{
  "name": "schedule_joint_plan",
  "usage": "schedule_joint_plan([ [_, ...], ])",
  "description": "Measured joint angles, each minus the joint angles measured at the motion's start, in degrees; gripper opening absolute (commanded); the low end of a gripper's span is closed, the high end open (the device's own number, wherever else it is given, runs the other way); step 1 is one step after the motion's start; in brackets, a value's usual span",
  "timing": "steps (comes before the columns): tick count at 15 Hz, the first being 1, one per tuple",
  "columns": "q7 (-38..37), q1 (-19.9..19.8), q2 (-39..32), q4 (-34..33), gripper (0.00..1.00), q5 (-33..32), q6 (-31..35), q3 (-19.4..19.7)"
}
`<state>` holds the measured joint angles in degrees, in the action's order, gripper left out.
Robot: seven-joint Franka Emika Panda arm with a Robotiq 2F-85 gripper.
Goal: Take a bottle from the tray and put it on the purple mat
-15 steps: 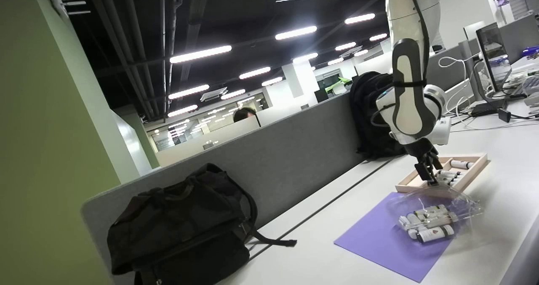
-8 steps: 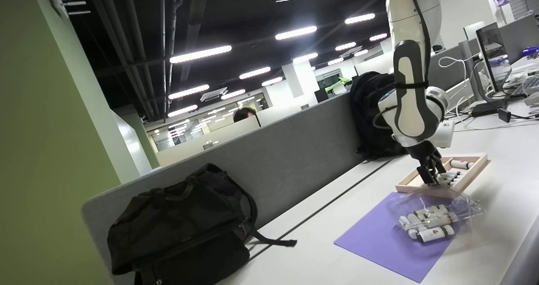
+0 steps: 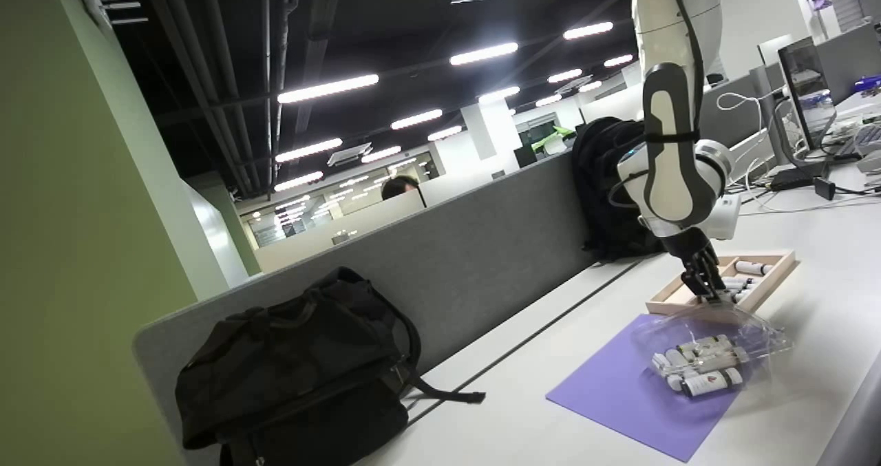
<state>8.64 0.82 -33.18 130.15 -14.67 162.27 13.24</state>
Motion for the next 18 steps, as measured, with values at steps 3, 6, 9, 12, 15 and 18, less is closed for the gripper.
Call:
schedule_joint_plan([
  [3,0.0,-0.4,0.9,0.2,0.06,0.2,0.0,-0.3],
  [6,0.0,-1.7,1.4,0.4,0.40,0.5,-0.1,-1.2],
  [9,0.1,-3.1,1.6,0.4,0.45,1.4,-0.1,-2.3],
  [12,0.2,-4.1,1.7,0.4,0.64,2.2,-0.2,-3.1],
  [15,0.4,-5.5,1.6,0.7,0.82,3.2,-0.2,-4.2],
  [18,0.9,-7.0,1.5,1.1,0.98,4.3,-0.2,-5.5],
])
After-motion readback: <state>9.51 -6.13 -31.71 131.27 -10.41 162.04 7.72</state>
